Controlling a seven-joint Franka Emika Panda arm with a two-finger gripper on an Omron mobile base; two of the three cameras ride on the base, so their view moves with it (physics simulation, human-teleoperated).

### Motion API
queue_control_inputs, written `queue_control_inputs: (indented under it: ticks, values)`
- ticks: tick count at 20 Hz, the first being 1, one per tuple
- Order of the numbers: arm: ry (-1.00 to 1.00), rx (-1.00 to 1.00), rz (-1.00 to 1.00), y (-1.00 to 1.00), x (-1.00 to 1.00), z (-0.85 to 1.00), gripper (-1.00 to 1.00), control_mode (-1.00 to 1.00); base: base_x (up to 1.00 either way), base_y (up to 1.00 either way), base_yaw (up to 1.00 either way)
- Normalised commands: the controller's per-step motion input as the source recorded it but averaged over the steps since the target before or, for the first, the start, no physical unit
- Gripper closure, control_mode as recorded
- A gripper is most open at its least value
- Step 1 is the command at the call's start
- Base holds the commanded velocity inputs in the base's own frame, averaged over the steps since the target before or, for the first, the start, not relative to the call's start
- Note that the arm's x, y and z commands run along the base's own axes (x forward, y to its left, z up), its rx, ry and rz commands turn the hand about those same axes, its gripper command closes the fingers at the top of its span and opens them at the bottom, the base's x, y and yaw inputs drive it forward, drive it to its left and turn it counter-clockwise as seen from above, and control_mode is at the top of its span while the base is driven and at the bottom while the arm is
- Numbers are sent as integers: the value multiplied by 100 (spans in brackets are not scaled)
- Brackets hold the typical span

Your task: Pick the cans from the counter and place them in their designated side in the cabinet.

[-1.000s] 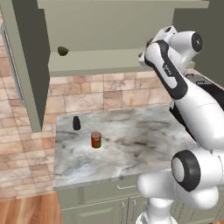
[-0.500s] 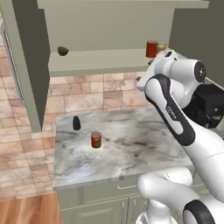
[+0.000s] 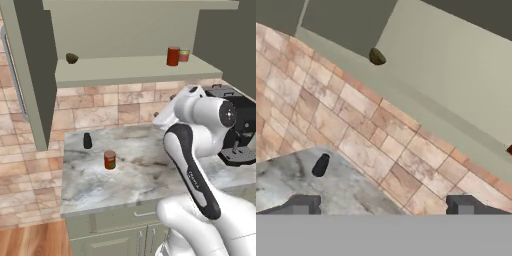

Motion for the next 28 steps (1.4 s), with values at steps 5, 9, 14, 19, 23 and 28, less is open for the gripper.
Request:
queue_control_inputs:
  ticks: [5, 9, 14, 19, 23, 28]
  values:
    - [41, -1, -14, 13, -48, -19, -100, -100, 0, 0, 0]
    - [49, -2, -13, 2, -32, -27, -100, -100, 0, 0, 0]
    - [20, 1, -9, 4, -39, -33, -100, -100, 0, 0, 0]
    - [0, 6, -6, 17, -14, -28, -100, -100, 0, 0, 0]
    - [0, 8, -5, 18, -4, -17, -100, -100, 0, 0, 0]
    - [0, 8, -8, 18, 0, -5, -100, -100, 0, 0, 0]
